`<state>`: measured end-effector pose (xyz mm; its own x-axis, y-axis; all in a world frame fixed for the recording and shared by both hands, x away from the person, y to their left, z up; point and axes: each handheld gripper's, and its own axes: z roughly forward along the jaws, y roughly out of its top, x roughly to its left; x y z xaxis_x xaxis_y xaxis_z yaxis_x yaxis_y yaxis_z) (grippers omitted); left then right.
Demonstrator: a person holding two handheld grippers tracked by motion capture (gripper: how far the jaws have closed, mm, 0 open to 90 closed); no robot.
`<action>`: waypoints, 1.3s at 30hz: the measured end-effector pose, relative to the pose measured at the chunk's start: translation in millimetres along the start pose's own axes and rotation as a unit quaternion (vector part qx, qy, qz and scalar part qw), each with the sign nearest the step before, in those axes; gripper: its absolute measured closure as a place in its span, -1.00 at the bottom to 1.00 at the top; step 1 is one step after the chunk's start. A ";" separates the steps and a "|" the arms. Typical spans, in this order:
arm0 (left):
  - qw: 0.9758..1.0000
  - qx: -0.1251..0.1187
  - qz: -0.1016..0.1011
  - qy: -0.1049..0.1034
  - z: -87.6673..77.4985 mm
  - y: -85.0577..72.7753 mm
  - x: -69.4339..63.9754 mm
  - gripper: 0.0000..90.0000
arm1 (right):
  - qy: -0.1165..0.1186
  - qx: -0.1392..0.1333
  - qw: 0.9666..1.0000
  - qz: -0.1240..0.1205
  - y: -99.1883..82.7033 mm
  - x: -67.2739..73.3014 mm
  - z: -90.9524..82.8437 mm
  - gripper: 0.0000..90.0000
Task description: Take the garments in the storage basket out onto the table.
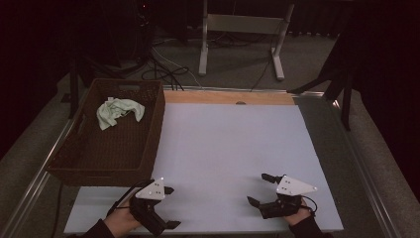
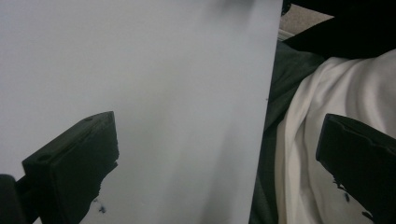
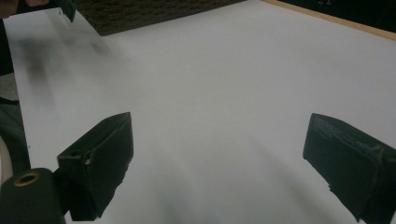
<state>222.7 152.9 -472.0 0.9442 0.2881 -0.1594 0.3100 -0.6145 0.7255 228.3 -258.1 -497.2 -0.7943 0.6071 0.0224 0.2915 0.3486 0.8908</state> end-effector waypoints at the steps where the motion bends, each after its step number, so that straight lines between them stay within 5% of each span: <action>1: 1.000 0.000 -0.001 0.000 -1.6 1.6 0.0 -1.00 | 0.000 0.000 1.000 0.000 0.0 0.0 0.0 -0.80; 23: 1.000 -0.002 0.002 0.016 -54.5 36.1 14.6 -1.00 | 0.008 -0.009 1.000 0.002 4.8 2.2 0.5 -0.80; 39: 0.998 -0.015 -0.001 0.058 -87.4 53.3 33.7 -1.00 | 0.011 -0.005 1.000 0.000 4.6 3.3 2.6 -0.80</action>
<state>261.4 194.1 -380.2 0.9238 0.3738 -0.0833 0.3068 -0.5921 0.7452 228.4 -252.5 -494.2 -0.8055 0.5917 0.0329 0.2868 0.3405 0.8955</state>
